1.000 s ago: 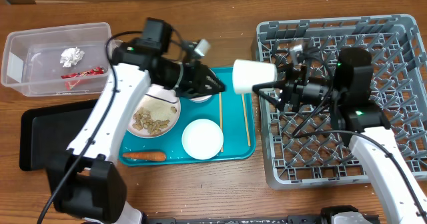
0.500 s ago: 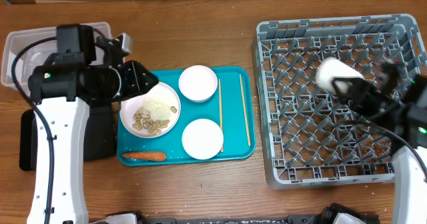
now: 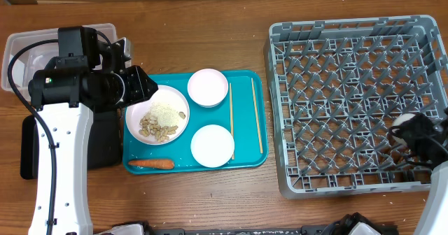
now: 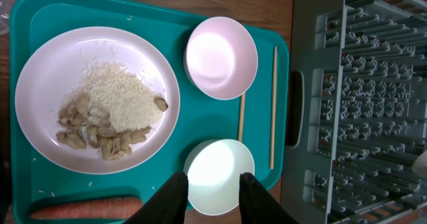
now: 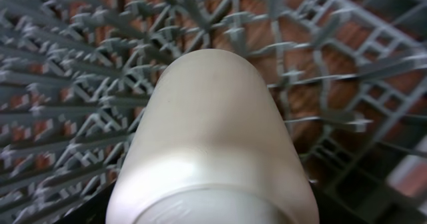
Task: Sort waste into correct bins and load items into the dishwasher
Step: 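Place the white cup upside down in the rack's lower right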
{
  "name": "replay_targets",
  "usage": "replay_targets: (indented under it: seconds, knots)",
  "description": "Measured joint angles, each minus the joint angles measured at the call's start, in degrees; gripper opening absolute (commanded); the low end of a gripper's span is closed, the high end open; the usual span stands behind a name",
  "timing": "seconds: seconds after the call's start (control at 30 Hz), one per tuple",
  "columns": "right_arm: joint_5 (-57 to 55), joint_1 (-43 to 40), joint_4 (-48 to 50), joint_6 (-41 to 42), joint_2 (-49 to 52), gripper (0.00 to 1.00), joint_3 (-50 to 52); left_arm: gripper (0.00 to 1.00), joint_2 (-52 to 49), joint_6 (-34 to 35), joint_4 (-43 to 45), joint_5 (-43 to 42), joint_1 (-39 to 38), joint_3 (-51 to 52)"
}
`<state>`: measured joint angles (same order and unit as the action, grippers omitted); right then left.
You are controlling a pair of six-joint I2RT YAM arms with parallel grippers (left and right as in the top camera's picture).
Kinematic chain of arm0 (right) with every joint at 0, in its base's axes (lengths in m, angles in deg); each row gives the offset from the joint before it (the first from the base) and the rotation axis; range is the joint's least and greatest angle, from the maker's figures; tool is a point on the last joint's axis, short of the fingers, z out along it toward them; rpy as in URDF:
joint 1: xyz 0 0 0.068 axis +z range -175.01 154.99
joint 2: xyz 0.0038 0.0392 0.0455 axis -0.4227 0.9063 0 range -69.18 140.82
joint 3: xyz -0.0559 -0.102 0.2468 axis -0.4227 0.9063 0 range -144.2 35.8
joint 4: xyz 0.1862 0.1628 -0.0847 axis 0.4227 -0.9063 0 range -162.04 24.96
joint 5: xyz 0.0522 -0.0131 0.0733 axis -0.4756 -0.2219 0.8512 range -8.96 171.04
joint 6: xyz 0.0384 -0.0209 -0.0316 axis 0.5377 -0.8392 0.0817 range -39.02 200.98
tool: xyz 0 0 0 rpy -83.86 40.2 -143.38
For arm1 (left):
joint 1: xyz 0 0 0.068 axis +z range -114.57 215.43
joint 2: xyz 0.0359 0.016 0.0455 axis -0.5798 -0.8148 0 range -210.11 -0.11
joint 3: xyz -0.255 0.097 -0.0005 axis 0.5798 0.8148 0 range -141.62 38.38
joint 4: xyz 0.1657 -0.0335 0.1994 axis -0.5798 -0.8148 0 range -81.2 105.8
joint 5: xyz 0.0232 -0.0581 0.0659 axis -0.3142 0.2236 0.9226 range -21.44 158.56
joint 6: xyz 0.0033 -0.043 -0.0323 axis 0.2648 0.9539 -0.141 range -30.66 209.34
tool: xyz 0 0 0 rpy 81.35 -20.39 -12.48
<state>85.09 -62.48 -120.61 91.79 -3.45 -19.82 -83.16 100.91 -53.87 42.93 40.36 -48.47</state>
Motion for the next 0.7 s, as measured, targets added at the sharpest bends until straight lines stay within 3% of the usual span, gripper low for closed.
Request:
replay_targets:
  seconds: [0.1, 0.27, 0.33, 0.37, 0.43, 0.67, 0.7]
  knots:
    - [-3.0, 0.0, -0.4, 0.3, 0.0, 0.32, -0.2, 0.28, 0.0, 0.0, 0.0, 0.1, 0.0, 0.0]
    - [-5.3, 0.0, -2.5, 0.8, 2.8, 0.42, -0.3, 0.28, 0.0, 0.0, -0.3, 0.2, 0.0, 0.0]
    - [-5.7, 0.0, -3.5, 1.0, 4.9, 0.59, -0.3, 0.29, 0.0, 0.0, -0.5, 0.2, 0.0, 0.0]
    - [-5.7, 0.0, -3.7, 1.0, 6.3, 0.74, -0.3, 0.32, 0.0, 0.0, -0.5, 0.2, 0.0, 0.0]
    - [-5.4, 0.0, -3.6, 1.0, 7.4, 0.86, -0.3, 0.39, 0.0, -0.1, -0.6, 0.2, 0.0, 0.0]
    - [-0.4, 0.0, -3.7, 1.2, 8.2, 0.93, -1.4, 0.49, 0.0, -0.2, -0.7, 0.6, 0.0, 0.0]
    - [0.8, 0.0, -4.5, 1.2, 8.2, 0.98, -2.4, 0.50, 0.0, -0.2, -1.0, 0.8, 0.0, 0.0]
